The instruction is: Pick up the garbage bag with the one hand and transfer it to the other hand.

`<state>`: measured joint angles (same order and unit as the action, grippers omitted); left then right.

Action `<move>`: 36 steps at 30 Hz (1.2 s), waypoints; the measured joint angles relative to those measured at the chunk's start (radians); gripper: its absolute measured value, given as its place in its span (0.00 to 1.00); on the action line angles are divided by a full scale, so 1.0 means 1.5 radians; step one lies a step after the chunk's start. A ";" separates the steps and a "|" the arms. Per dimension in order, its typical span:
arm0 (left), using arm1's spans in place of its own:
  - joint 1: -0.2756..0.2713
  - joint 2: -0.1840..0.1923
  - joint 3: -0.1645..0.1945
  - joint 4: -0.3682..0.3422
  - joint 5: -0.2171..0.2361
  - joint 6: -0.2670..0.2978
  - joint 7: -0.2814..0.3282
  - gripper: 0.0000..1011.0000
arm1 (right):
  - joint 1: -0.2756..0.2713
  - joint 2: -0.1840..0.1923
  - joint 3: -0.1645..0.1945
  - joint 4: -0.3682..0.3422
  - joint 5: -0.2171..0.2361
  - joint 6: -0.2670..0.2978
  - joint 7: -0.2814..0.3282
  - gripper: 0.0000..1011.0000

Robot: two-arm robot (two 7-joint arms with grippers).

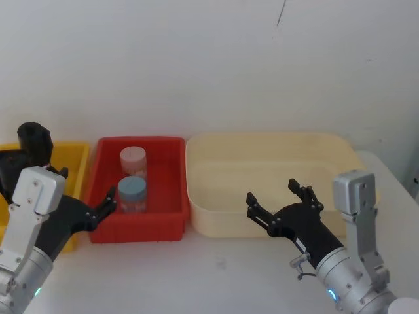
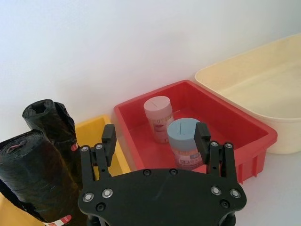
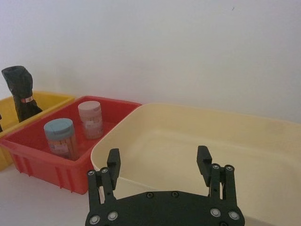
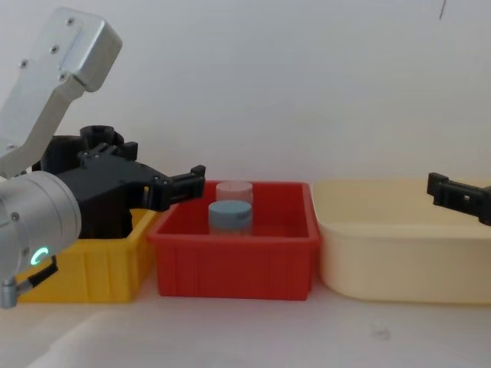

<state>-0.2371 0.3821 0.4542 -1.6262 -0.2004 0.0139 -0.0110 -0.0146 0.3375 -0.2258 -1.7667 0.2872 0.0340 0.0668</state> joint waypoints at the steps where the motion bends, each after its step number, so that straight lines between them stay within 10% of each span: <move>1: 0.000 0.000 0.000 0.000 0.000 0.000 0.000 0.99 | 0.000 0.000 0.000 0.000 0.000 0.000 0.000 0.99; 36: 0.000 0.000 0.000 0.000 0.000 0.000 0.000 0.99 | 0.000 0.000 0.000 0.000 0.000 0.000 0.000 0.99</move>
<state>-0.2371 0.3821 0.4542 -1.6262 -0.2004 0.0139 -0.0109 -0.0146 0.3375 -0.2258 -1.7668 0.2873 0.0340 0.0668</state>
